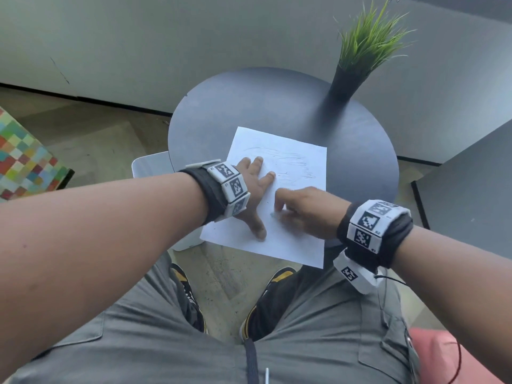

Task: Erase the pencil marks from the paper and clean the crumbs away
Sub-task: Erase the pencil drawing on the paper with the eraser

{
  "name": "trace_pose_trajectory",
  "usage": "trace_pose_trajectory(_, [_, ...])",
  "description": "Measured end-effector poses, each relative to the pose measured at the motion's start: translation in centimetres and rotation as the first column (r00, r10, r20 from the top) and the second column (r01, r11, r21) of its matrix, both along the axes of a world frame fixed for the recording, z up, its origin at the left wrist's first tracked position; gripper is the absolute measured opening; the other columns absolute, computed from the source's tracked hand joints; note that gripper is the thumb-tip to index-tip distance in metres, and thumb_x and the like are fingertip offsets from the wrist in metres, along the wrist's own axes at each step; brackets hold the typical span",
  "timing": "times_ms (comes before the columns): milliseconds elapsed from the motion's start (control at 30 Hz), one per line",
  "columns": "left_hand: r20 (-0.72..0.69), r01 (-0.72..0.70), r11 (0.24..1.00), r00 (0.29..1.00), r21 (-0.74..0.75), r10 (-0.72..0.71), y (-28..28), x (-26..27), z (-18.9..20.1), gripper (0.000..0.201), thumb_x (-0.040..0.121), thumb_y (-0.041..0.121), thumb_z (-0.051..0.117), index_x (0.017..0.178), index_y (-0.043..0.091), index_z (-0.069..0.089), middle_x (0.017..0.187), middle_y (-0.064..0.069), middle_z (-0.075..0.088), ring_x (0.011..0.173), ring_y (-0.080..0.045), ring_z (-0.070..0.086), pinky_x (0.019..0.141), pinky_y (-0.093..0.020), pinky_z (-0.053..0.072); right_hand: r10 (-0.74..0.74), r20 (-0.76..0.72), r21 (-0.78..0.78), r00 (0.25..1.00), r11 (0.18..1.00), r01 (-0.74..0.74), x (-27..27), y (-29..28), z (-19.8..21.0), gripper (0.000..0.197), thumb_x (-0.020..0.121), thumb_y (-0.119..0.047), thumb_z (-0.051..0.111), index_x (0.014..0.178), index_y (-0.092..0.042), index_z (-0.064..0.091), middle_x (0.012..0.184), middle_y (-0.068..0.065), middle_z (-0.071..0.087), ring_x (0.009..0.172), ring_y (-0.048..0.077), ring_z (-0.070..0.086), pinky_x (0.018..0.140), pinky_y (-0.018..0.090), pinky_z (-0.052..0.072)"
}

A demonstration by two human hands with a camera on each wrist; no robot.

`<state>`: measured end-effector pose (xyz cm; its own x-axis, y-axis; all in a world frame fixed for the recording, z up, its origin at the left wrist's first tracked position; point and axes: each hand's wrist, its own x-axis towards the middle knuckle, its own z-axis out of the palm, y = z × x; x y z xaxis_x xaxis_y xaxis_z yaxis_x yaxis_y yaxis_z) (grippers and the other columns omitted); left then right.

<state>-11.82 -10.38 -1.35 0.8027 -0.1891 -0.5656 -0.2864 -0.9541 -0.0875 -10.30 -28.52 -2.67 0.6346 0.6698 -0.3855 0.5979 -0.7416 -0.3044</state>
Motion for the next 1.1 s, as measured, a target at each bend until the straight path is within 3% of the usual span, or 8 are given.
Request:
trace_pose_trajectory(67, [0.002, -0.004, 1.000, 1.000, -0.012, 0.004, 0.1, -0.1, -0.3, 0.142, 0.057, 0.083, 0.071, 0.158, 0.025, -0.009, 0.164, -0.013, -0.017, 0.152, -0.034, -0.005, 0.111, -0.062, 0.028, -0.032, 0.026, -0.006, 0.999, 0.999, 0.033, 1.1, -0.1, 0.1, 0.013, 0.094, -0.031, 0.051, 0.105, -0.025, 0.053, 0.092, 0.001, 0.061, 0.086, 0.025, 0.057, 0.076, 0.036, 0.050])
trace_pose_trajectory(167, [-0.005, -0.019, 0.999, 1.000, -0.028, 0.019, 0.1, 0.0, -0.4, 0.142, 0.057, 0.082, 0.072, 0.158, 0.027, -0.012, 0.164, -0.013, -0.019, 0.152, -0.035, -0.007, 0.112, -0.063, 0.026, -0.332, 0.182, -0.012, 0.925, 0.940, 0.340, 3.2, -0.6, 0.0, 0.016, 0.095, -0.033, 0.045, 0.103, -0.019, 0.046, 0.091, 0.008, 0.059, 0.083, 0.032, 0.055, 0.071, 0.038, 0.049])
trace_pose_trajectory(333, [-0.007, -0.027, 0.999, 1.000, -0.030, 0.027, -0.1, 0.2, -0.6, 0.144, 0.055, 0.081, 0.074, 0.157, 0.029, -0.013, 0.164, -0.015, -0.019, 0.151, -0.037, -0.007, 0.114, -0.062, 0.023, 0.046, 0.061, 0.015, 0.997, 0.999, -0.047, -0.5, 1.7, -0.7, 0.019, 0.096, -0.023, 0.046, 0.114, -0.017, 0.047, 0.103, 0.008, 0.062, 0.089, 0.029, 0.055, 0.077, 0.039, 0.048])
trace_pose_trajectory(467, [0.009, -0.030, 0.999, 0.999, -0.033, 0.031, 0.0, 0.2, -0.8, 0.144, 0.055, 0.083, 0.072, 0.157, 0.028, -0.012, 0.164, -0.016, -0.018, 0.151, -0.038, -0.006, 0.112, -0.063, 0.026, -0.271, 0.172, -0.002, 0.947, 0.961, 0.276, 2.6, 1.0, -0.5, 0.016, 0.095, -0.032, 0.045, 0.102, -0.018, 0.045, 0.100, 0.013, 0.061, 0.086, 0.033, 0.057, 0.071, 0.036, 0.047])
trace_pose_trajectory(633, [0.003, -0.038, 0.998, 0.999, -0.042, 0.038, 0.0, 0.3, -0.9, 0.145, 0.053, 0.083, 0.073, 0.157, 0.029, -0.012, 0.164, -0.016, -0.018, 0.151, -0.040, -0.007, 0.112, -0.063, 0.025, 0.011, 0.088, 0.058, 0.996, 0.998, -0.016, 0.0, 1.9, -0.7, 0.022, 0.096, -0.027, 0.045, 0.115, -0.015, 0.048, 0.102, 0.009, 0.064, 0.091, 0.032, 0.057, 0.075, 0.037, 0.046])
trace_pose_trajectory(800, [-0.007, -0.040, 0.998, 0.999, -0.038, 0.040, -0.1, 0.3, -0.8, 0.137, 0.053, 0.085, 0.071, 0.154, 0.044, -0.013, 0.162, -0.017, -0.020, 0.149, -0.044, -0.007, 0.108, -0.069, 0.026, -0.303, 0.183, -0.028, 0.935, 0.949, 0.313, 2.8, -0.5, 0.4, 0.017, 0.094, -0.032, 0.046, 0.102, -0.018, 0.048, 0.095, 0.012, 0.061, 0.080, 0.032, 0.055, 0.071, 0.038, 0.051])
trace_pose_trajectory(967, [-0.015, -0.042, 0.998, 0.999, -0.054, 0.041, -0.2, 0.5, -0.7, 0.133, 0.052, 0.083, 0.074, 0.151, 0.053, -0.011, 0.162, -0.019, -0.019, 0.148, -0.047, -0.008, 0.107, -0.070, 0.027, 0.036, 0.060, -0.004, 0.998, 0.999, -0.036, -0.6, 0.0, 0.1, 0.017, 0.097, -0.026, 0.046, 0.110, -0.017, 0.051, 0.104, 0.009, 0.063, 0.089, 0.029, 0.056, 0.075, 0.037, 0.048])
trace_pose_trajectory(1100, [-0.014, -0.060, 0.997, 0.998, -0.038, 0.060, -0.5, 0.6, -0.6, 0.132, 0.053, 0.085, 0.072, 0.150, 0.055, -0.013, 0.162, -0.019, -0.020, 0.149, -0.046, -0.007, 0.107, -0.070, 0.025, -0.295, 0.172, -0.043, 0.940, 0.951, 0.307, 2.5, -1.6, 0.6, 0.019, 0.097, -0.036, 0.045, 0.103, -0.017, 0.048, 0.097, 0.012, 0.061, 0.082, 0.031, 0.055, 0.068, 0.034, 0.045])
